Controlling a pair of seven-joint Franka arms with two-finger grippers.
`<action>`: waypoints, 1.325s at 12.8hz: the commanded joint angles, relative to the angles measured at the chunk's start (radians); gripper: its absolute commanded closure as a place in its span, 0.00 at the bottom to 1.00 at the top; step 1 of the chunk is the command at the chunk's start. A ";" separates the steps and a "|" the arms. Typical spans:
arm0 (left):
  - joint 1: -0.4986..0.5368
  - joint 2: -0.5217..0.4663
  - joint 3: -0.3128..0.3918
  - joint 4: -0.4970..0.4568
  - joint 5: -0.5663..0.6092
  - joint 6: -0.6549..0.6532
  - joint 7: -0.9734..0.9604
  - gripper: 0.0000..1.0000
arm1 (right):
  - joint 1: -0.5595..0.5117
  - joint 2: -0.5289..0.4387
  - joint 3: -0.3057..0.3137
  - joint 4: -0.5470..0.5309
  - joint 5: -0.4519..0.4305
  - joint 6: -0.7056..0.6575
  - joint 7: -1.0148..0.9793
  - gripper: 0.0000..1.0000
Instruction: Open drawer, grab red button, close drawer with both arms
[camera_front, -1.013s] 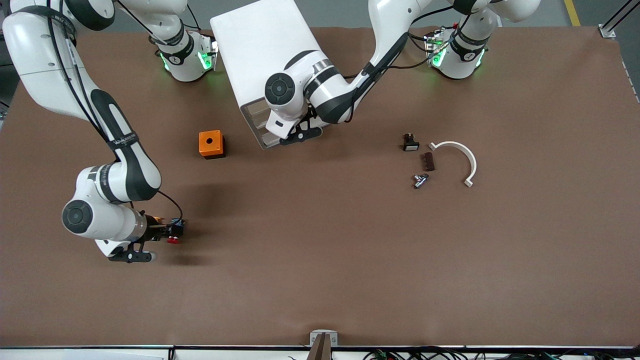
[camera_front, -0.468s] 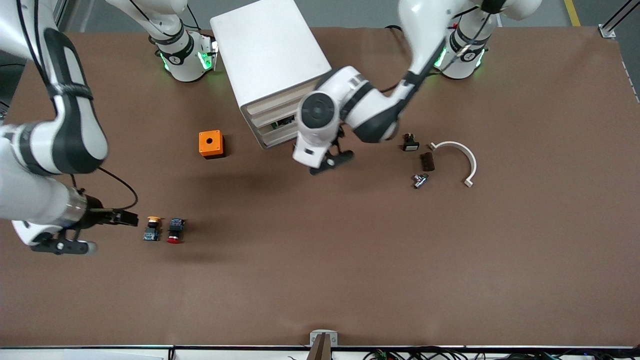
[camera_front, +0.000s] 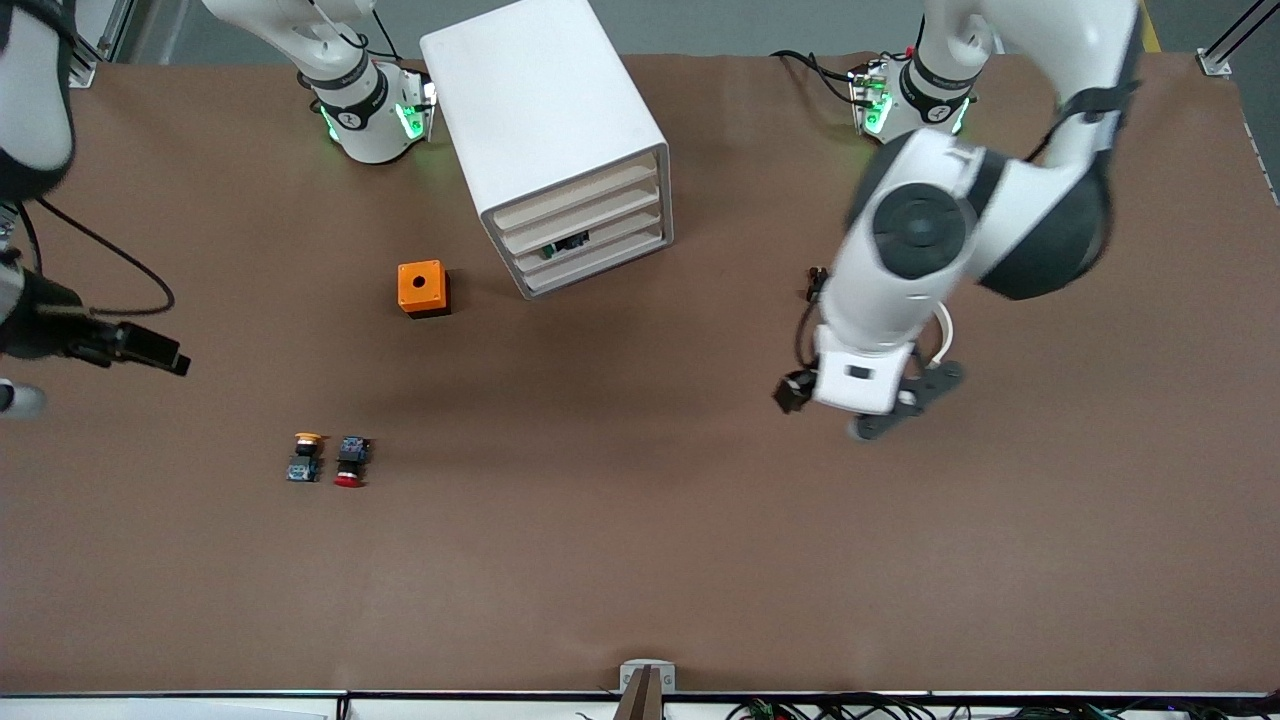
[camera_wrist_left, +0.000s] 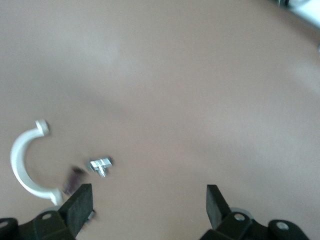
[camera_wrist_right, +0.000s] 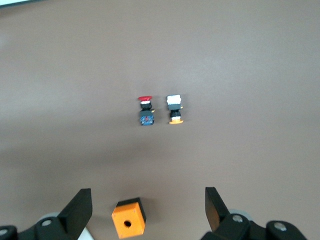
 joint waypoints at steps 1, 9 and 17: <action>0.100 -0.126 -0.014 -0.031 0.019 -0.076 0.164 0.00 | 0.020 -0.113 -0.020 -0.078 0.018 -0.017 0.029 0.00; 0.230 -0.315 0.073 -0.041 -0.003 -0.287 0.689 0.00 | 0.003 -0.151 0.031 -0.133 -0.055 -0.005 0.029 0.00; 0.217 -0.556 0.081 -0.313 -0.095 -0.319 0.772 0.00 | 0.001 -0.154 0.037 -0.133 -0.082 -0.013 0.020 0.00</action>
